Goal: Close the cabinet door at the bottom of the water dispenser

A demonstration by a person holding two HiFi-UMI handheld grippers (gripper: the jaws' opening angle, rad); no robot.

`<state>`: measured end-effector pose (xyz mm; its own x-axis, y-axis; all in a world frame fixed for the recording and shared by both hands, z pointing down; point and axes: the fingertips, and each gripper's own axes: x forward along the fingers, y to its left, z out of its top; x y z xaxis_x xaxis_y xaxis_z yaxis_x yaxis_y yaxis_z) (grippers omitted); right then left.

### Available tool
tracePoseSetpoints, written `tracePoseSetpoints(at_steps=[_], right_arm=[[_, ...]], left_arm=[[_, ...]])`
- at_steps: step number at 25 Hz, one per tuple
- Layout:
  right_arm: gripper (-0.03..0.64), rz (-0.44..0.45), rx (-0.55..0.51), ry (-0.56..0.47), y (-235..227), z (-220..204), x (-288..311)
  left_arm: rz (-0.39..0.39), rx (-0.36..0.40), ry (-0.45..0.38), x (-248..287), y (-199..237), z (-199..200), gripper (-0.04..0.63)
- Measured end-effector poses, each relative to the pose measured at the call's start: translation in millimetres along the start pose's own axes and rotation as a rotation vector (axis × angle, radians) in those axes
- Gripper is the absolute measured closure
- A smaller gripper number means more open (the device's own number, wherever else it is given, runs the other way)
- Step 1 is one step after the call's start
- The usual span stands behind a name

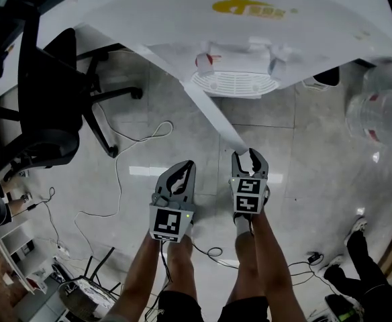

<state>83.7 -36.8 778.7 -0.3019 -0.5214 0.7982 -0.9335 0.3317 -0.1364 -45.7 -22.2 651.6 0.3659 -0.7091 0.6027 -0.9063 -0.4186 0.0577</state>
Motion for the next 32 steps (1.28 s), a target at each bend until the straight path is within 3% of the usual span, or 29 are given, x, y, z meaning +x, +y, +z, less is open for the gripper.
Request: tracePoseSetpoints(at_steps=[8, 32], right_arm=[[0.43, -0.015, 0.033, -0.028, -27, 10, 3], [0.456, -0.006, -0.023, -0.11, -77, 47, 23]], left_arm=[[0.0, 0.023, -0.004, 17, -12, 9, 0.571], [-0.022, 0.062, -0.032, 64, -40, 32, 0.571]])
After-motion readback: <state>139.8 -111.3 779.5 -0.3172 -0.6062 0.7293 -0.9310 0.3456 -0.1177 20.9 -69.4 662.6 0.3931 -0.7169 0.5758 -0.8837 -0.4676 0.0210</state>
